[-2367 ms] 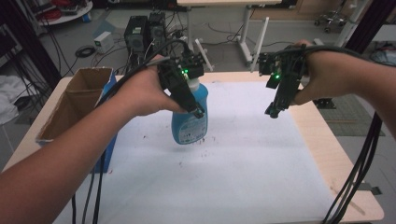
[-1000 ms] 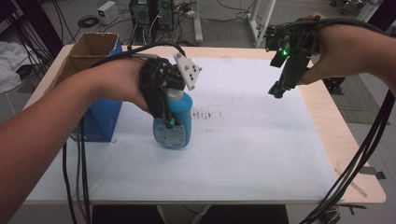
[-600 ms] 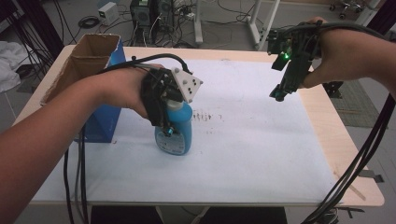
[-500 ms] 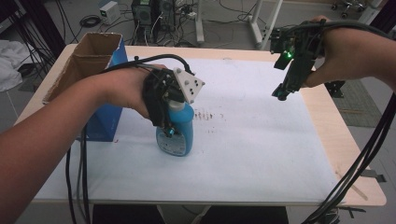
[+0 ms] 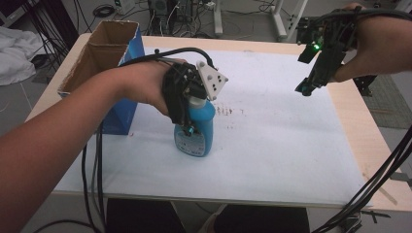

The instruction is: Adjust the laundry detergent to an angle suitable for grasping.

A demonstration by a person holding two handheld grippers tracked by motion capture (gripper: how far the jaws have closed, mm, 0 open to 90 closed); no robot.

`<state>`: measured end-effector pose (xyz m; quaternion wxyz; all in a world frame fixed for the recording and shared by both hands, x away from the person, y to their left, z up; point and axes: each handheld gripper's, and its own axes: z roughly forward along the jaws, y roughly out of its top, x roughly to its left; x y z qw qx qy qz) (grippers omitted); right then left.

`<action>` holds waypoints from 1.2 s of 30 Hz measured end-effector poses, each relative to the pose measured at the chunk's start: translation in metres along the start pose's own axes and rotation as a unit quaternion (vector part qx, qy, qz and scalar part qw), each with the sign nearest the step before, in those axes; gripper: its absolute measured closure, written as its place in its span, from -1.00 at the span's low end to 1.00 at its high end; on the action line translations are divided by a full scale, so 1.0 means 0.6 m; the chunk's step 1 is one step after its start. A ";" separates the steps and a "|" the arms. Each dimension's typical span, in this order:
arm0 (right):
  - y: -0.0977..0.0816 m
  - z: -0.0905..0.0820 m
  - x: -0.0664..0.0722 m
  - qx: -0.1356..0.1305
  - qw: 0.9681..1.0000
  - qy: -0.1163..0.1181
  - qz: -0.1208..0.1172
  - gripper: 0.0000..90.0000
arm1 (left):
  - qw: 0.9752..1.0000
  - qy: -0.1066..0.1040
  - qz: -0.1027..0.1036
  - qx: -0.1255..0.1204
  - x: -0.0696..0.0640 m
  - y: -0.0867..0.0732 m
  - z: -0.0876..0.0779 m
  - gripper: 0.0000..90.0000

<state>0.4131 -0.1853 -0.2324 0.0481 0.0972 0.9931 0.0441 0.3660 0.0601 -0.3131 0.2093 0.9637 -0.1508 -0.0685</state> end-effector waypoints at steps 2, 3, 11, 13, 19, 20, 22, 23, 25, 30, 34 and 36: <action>0.000 0.001 0.001 0.002 1.000 0.000 0.005 -0.70 | 1.000 -0.001 -0.003 -0.003 0.000 -0.001 0.002 -0.03; 0.000 0.001 0.001 0.002 1.000 0.001 0.005 -0.70 | 1.000 -0.003 -0.003 -0.003 0.001 -0.003 0.003 -0.04; -0.005 0.007 -0.003 0.003 1.000 0.003 0.011 -0.70 | 1.000 -0.006 0.000 -0.011 0.003 -0.010 0.003 -0.04; -0.006 0.007 -0.004 0.003 1.000 0.004 0.010 -0.70 | 1.000 -0.006 0.002 -0.011 0.005 -0.010 0.002 -0.04; -0.004 0.008 -0.004 0.002 1.000 0.004 0.014 -0.70 | 1.000 -0.008 -0.015 -0.020 0.007 -0.013 0.003 -0.05; -0.004 0.008 -0.004 0.002 1.000 0.004 0.014 -0.70 | 1.000 -0.008 -0.015 -0.020 0.007 -0.013 0.003 -0.06; -0.004 0.008 -0.004 0.003 1.000 0.004 0.015 -0.70 | 1.000 -0.014 -0.018 -0.020 0.007 -0.013 0.004 -0.09; -0.004 0.008 -0.004 0.002 1.000 0.004 0.013 -0.70 | 0.999 -0.018 -0.025 -0.017 0.005 -0.013 0.006 -0.12; -0.005 0.007 -0.004 0.002 1.000 0.003 0.014 -0.70 | 0.999 -0.012 -0.028 -0.020 0.003 -0.013 0.008 -0.19; -0.006 0.009 -0.004 0.001 1.000 0.004 0.014 -0.70 | 0.999 -0.005 -0.030 -0.020 0.002 -0.016 0.003 -0.29; -0.004 0.008 -0.004 0.003 1.000 0.004 0.012 -0.70 | 0.999 -0.003 -0.037 -0.022 -0.002 -0.017 -0.003 -0.29; -0.004 0.008 -0.004 0.004 1.000 0.004 0.012 -0.70 | 0.999 0.001 -0.046 -0.024 -0.003 -0.018 -0.005 -0.29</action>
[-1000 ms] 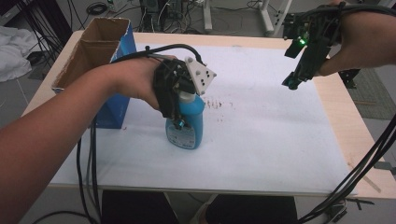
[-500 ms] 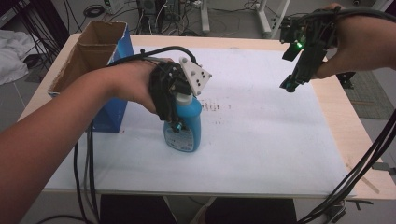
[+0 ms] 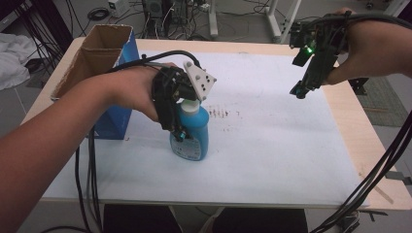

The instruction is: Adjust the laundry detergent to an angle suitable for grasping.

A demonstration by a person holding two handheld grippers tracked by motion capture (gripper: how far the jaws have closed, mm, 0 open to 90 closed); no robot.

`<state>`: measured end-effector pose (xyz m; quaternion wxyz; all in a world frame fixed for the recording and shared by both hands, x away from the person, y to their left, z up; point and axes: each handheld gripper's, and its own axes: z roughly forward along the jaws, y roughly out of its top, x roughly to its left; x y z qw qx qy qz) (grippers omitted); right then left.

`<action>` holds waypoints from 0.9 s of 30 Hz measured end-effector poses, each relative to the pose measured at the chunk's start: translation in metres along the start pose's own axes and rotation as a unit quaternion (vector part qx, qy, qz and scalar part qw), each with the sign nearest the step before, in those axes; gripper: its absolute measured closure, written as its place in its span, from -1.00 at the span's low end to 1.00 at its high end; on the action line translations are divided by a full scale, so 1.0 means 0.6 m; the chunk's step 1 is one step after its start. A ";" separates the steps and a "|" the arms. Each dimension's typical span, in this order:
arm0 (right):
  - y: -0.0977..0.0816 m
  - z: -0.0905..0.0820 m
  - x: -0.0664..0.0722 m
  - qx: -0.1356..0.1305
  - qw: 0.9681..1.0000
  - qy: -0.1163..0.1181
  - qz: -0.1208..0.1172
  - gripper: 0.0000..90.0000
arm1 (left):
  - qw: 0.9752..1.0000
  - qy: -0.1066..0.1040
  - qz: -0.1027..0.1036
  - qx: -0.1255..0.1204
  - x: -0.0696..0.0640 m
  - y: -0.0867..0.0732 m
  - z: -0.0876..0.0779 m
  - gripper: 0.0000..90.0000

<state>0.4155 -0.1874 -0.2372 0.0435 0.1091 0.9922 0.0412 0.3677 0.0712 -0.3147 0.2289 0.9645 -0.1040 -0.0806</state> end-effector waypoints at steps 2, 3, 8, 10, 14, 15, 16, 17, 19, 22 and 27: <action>0.000 0.001 0.000 -0.001 1.000 0.001 -0.001 -0.70 | 1.000 0.001 -0.002 0.001 0.001 -0.001 -0.001 -0.30; 0.001 0.001 0.000 -0.001 1.000 0.001 0.000 -0.70 | 1.000 0.000 -0.002 0.002 0.001 -0.002 -0.004 -0.30; 0.002 0.002 -0.001 0.000 1.000 0.001 -0.004 -0.70 | 1.000 0.004 -0.010 -0.003 -0.003 -0.004 -0.011 -0.38; 0.003 0.003 -0.001 0.001 1.000 0.002 -0.003 -0.70 | 1.000 0.003 -0.012 -0.010 -0.004 -0.006 -0.015 -0.38; 0.005 0.005 -0.002 0.000 1.000 0.003 -0.006 -0.70 | 1.000 0.008 -0.026 -0.003 -0.008 -0.009 -0.018 -0.48; 0.006 0.005 -0.003 0.001 1.000 0.003 -0.007 -0.70 | 1.000 0.009 -0.026 0.007 -0.008 -0.009 -0.020 -0.48; 0.007 0.006 -0.001 0.000 1.000 0.004 0.000 -0.70 | 1.000 0.009 -0.026 0.007 -0.008 -0.009 -0.020 -0.48; 0.008 0.006 -0.002 0.003 1.000 0.004 -0.005 -0.70 | 1.000 0.013 -0.022 0.016 -0.008 -0.010 -0.022 -0.48; 0.009 0.007 -0.002 0.002 1.000 0.004 -0.006 -0.70 | 0.999 0.015 -0.032 0.009 -0.011 -0.010 -0.024 -0.49; 0.011 0.008 -0.002 0.001 1.000 0.004 -0.006 -0.70 | 0.999 0.016 -0.039 0.010 -0.013 -0.010 -0.028 -0.53; 0.012 0.008 -0.003 0.003 1.000 0.005 -0.006 -0.70 | 0.999 0.024 -0.028 0.034 -0.012 -0.009 -0.046 -0.55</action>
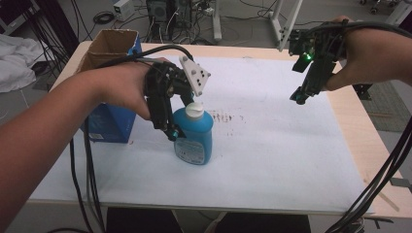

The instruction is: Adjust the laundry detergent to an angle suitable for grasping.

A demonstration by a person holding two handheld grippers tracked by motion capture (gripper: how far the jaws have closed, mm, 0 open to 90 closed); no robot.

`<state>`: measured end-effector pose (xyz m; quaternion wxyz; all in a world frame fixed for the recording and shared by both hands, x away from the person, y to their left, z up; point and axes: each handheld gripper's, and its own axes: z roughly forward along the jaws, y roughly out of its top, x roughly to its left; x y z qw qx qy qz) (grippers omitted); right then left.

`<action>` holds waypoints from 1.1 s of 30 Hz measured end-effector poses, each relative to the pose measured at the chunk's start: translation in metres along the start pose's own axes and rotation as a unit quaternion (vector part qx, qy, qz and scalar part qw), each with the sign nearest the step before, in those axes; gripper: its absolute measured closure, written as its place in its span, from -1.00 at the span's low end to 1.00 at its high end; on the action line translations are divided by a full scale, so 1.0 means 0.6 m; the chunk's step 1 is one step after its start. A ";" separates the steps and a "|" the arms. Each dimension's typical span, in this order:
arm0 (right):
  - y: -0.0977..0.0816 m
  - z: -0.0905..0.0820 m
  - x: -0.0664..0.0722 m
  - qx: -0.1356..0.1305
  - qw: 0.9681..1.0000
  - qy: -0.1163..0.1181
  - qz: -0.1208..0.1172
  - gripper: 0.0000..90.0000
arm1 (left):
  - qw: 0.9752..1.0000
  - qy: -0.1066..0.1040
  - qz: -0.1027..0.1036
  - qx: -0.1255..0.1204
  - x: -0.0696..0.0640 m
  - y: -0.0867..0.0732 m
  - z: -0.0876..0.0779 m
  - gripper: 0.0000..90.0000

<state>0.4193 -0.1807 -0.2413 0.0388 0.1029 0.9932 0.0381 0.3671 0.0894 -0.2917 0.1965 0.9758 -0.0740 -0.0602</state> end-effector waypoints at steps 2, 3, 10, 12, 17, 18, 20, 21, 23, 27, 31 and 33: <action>0.000 0.000 0.000 0.001 1.000 0.000 -0.001 -0.70 | 1.000 0.002 -0.003 0.014 0.000 0.000 -0.006 -0.58; 0.000 0.000 0.000 0.001 1.000 0.000 -0.001 -0.70 | 1.000 0.002 -0.003 0.014 0.000 0.000 -0.006 -0.59; 0.001 0.001 -0.002 0.000 1.000 0.001 -0.002 -0.70 | 0.998 0.017 -0.027 0.050 -0.003 -0.002 -0.025 -0.67; 0.002 0.002 -0.001 -0.001 1.000 0.000 -0.004 -0.70 | 0.998 0.022 -0.030 0.059 -0.004 -0.003 -0.030 -0.72; 0.005 0.003 -0.001 0.000 1.000 0.001 -0.004 -0.70 | 0.996 0.028 -0.044 0.073 -0.005 -0.006 -0.041 -0.81; 0.006 0.005 -0.001 -0.001 1.000 0.002 -0.006 -0.70 | 0.995 0.032 -0.050 0.079 -0.006 -0.008 -0.047 -0.86; 0.008 0.006 -0.002 0.000 1.000 0.003 -0.007 -0.70 | 0.994 0.035 -0.054 0.085 -0.008 -0.010 -0.053 -0.87; 0.008 0.006 -0.002 0.000 1.000 0.003 -0.007 -0.70 | 0.994 0.035 -0.054 0.085 -0.008 -0.010 -0.053 -0.89; 0.009 0.006 -0.002 0.000 1.000 0.002 -0.007 -0.70 | 0.993 0.041 -0.061 0.093 -0.008 -0.012 -0.059 -0.94; 0.011 0.008 -0.003 -0.001 1.000 0.004 -0.009 -0.70 | 0.991 0.047 -0.069 0.108 -0.010 -0.017 -0.071 -0.96; 0.013 0.011 -0.003 -0.002 1.000 0.006 -0.009 -0.70 | 0.989 0.045 -0.085 0.114 -0.010 -0.021 -0.084 -0.96; 0.014 0.011 -0.004 -0.001 1.000 0.006 -0.008 -0.70 | 0.988 0.039 -0.092 0.121 -0.008 -0.024 -0.090 -0.96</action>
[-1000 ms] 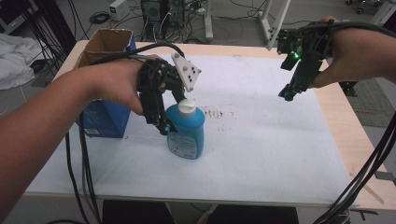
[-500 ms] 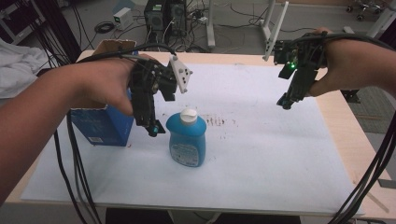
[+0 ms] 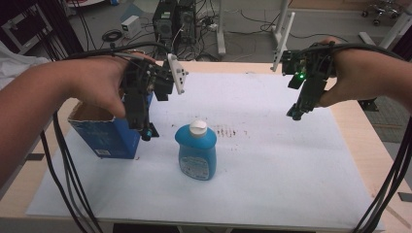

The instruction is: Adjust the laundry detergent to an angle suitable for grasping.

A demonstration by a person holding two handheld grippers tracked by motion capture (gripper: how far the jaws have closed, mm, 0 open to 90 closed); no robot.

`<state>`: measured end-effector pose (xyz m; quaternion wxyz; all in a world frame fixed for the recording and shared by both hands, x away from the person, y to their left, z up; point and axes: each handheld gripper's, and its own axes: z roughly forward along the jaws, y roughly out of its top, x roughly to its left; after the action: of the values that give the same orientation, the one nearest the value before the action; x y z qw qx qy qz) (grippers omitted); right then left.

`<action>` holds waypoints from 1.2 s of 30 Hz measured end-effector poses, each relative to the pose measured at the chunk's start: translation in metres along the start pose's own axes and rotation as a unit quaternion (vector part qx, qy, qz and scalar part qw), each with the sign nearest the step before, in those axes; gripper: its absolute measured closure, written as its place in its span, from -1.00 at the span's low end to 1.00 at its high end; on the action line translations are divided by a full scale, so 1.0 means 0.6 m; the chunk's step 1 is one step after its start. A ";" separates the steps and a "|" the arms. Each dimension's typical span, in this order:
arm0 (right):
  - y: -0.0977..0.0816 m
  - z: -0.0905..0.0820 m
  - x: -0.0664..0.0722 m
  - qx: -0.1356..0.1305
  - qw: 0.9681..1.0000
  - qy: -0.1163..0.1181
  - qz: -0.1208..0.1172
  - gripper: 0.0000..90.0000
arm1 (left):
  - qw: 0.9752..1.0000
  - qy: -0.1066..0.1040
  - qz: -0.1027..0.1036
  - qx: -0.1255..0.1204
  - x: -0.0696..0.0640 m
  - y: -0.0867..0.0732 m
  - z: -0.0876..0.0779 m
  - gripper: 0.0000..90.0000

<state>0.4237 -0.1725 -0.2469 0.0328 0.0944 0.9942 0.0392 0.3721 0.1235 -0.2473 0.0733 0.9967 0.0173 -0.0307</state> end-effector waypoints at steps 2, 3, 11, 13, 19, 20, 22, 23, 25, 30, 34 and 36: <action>0.001 0.000 0.000 -0.004 1.000 -0.001 0.000 -0.70 | 1.000 0.000 -0.007 0.005 0.004 -0.003 -0.007 -0.96; 0.002 -0.001 -0.001 -0.003 1.000 -0.001 0.000 -0.70 | 1.000 -0.003 -0.009 0.006 0.007 -0.005 -0.013 -0.96; 0.004 0.001 -0.002 -0.004 1.000 0.003 -0.003 -0.70 | 1.000 -0.002 -0.029 0.012 0.028 -0.010 -0.028 -0.96; 0.005 0.000 -0.002 -0.005 1.000 0.004 -0.001 -0.70 | 0.999 -0.001 -0.033 0.014 0.035 -0.012 -0.025 -0.96; 0.007 0.003 -0.007 -0.001 1.000 0.006 -0.004 -0.70 | 0.998 0.007 -0.035 0.043 0.057 -0.019 -0.002 -0.96; 0.007 0.003 -0.007 -0.001 1.000 0.006 -0.004 -0.70 | 0.998 0.007 -0.035 0.043 0.057 -0.019 -0.002 -0.96; 0.008 0.005 -0.009 0.000 1.000 0.007 -0.004 -0.70 | 0.999 0.006 -0.033 0.043 0.067 -0.020 0.008 -0.96; 0.009 0.006 -0.009 0.000 1.000 0.007 -0.004 -0.70 | 0.998 0.005 -0.036 0.046 0.073 -0.020 0.012 -0.96; 0.011 0.009 -0.012 0.001 1.000 0.009 -0.005 -0.70 | 0.998 0.001 -0.038 0.047 0.086 -0.017 0.027 -0.96; 0.011 0.010 -0.015 0.003 1.000 0.011 -0.004 -0.70 | 0.998 -0.002 -0.039 0.045 0.099 -0.014 0.044 -0.96; 0.008 0.011 -0.018 0.004 1.000 0.011 -0.001 -0.70 | 0.998 -0.004 -0.040 0.046 0.106 -0.012 0.052 -0.96; 0.007 0.011 -0.019 0.003 1.000 0.011 -0.002 -0.70 | 0.998 -0.003 -0.038 0.043 0.106 -0.010 0.051 -0.96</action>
<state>0.4363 -0.1700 -0.2526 0.0215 0.0922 0.9948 0.0369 0.4333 0.1270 -0.2822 0.0288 0.9974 0.0534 -0.0376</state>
